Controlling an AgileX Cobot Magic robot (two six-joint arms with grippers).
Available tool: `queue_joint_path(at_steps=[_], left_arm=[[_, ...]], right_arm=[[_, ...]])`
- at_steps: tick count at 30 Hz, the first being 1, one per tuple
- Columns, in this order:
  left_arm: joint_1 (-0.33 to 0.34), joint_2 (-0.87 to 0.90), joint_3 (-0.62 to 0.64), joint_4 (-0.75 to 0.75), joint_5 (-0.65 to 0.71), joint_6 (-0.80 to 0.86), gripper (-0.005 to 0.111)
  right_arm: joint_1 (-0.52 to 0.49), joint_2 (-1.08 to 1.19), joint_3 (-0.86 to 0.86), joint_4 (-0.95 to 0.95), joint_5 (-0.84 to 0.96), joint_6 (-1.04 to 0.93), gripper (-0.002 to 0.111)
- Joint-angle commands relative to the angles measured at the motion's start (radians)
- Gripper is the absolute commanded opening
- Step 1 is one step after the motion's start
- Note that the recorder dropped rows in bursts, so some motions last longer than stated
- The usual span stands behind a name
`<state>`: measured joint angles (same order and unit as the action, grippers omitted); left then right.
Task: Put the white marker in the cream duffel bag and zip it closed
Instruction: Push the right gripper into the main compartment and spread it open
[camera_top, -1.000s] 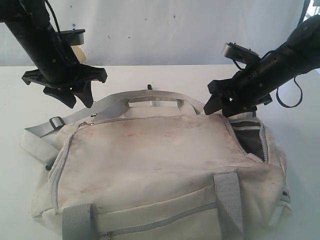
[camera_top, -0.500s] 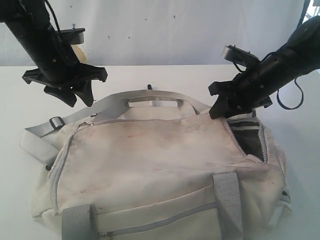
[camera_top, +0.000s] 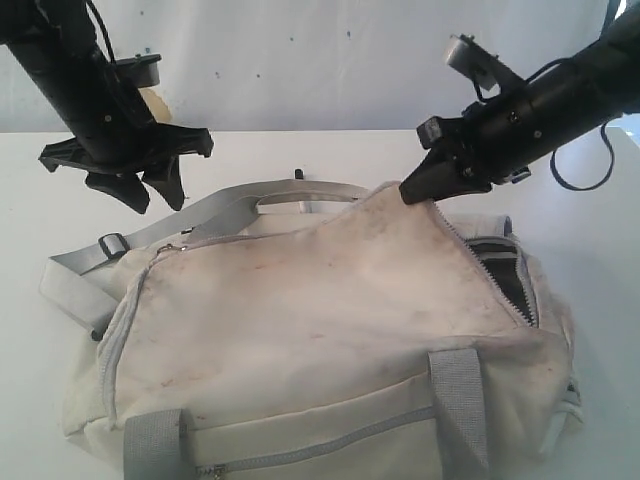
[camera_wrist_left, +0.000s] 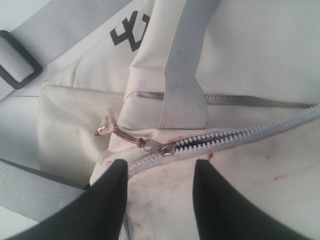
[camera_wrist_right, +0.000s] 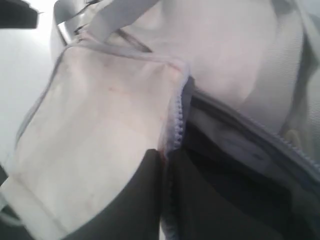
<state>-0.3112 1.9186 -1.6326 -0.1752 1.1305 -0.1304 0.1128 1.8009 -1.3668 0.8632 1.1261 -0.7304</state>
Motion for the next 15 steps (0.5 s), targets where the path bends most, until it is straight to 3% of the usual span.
queue_joint_path(at_steps=[1,4,7,15], left_arm=[[0.052,-0.009,-0.003,-0.013,-0.005,-0.032,0.043],[0.099,-0.009,-0.003,-0.07,0.001,-0.032,0.043],[0.147,-0.009,-0.003,-0.08,0.021,-0.019,0.043],[0.16,-0.009,-0.003,-0.048,0.016,-0.001,0.043]], right_arm=[[0.04,-0.071,-0.005,0.025,0.095,-0.091,0.0],[0.089,-0.1,-0.005,0.03,0.095,-0.117,0.0],[0.21,-0.111,-0.003,0.001,0.095,-0.158,0.0],[0.429,-0.112,0.031,-0.079,0.095,-0.167,0.0]])
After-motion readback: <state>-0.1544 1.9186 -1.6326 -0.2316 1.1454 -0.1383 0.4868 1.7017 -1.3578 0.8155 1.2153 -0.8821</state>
